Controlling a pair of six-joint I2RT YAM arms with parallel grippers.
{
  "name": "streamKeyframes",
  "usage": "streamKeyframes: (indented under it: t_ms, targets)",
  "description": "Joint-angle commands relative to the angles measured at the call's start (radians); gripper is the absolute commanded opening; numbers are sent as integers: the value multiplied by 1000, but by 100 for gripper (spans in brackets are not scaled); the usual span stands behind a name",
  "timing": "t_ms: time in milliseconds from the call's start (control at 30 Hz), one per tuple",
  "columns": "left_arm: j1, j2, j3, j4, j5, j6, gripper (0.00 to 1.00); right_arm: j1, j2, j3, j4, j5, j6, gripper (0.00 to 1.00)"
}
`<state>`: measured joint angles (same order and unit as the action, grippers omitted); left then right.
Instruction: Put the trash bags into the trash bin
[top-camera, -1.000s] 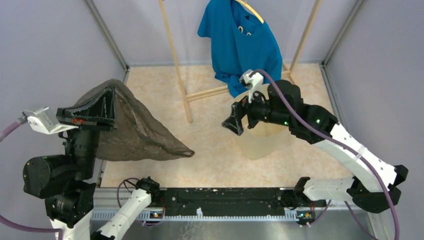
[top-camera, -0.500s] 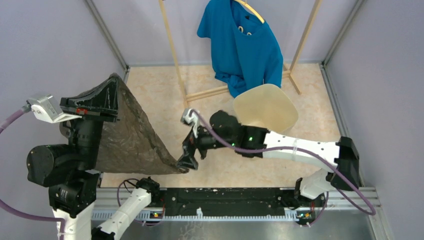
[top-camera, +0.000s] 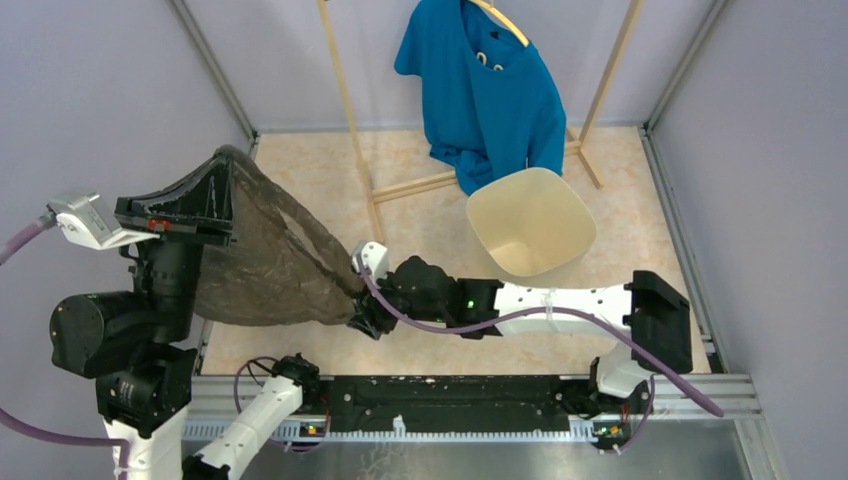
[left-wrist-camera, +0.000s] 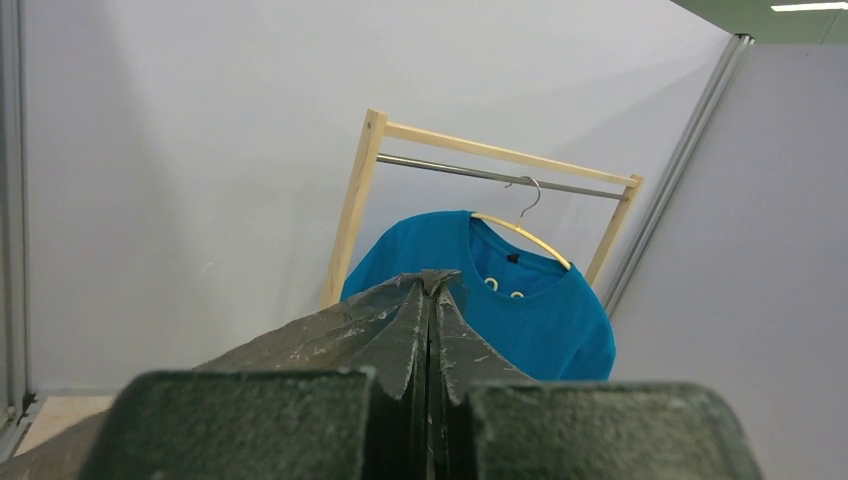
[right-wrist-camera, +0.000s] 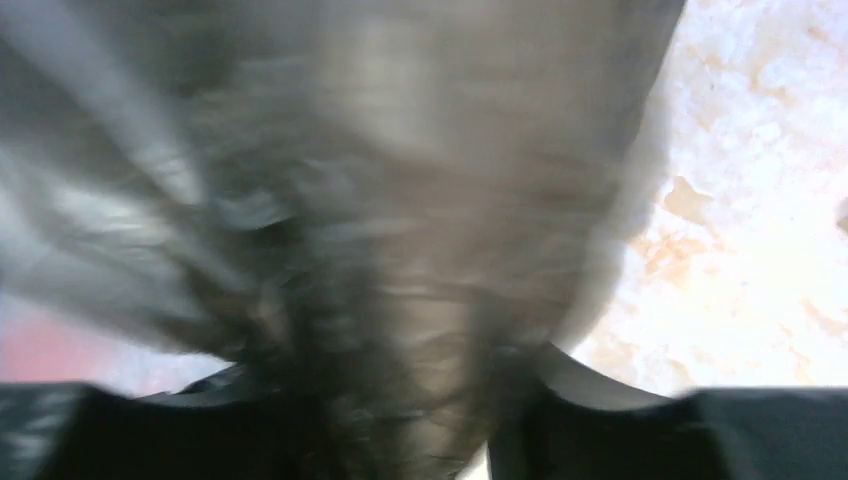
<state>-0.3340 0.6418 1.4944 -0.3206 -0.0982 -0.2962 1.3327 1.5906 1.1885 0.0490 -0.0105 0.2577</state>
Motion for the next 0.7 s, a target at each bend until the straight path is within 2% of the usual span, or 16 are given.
streamKeyframes:
  t_ms: [0, 33, 67, 167, 300, 433, 567, 667]
  targets:
    - [1, -15, 8, 21, -18, 16, 0, 4, -86, 2, 86, 81, 23, 24]
    - [1, -17, 5, 17, -18, 14, 0, 4, -114, 1, 74, 94, 26, 14]
    - [1, -18, 3, 11, -16, 11, 0, 3, -143, -1, 64, 104, 27, 9]
    - [1, -22, -18, -2, -5, -9, 0, 4, -259, -22, 29, 155, 14, 0]
    - [1, -4, -80, 11, 84, -111, 0, 4, -439, -43, -94, 284, -13, 0]
    - [1, 76, -123, 96, 340, -292, 0, 4, -608, -71, -190, 411, -27, 0]
    - [1, 175, -155, 304, 536, -488, 0, 4, -755, -65, -268, 478, -47, 0]
    - [2, 278, -160, 488, 625, -631, 0, 5, -826, -22, -334, 515, -81, 0]
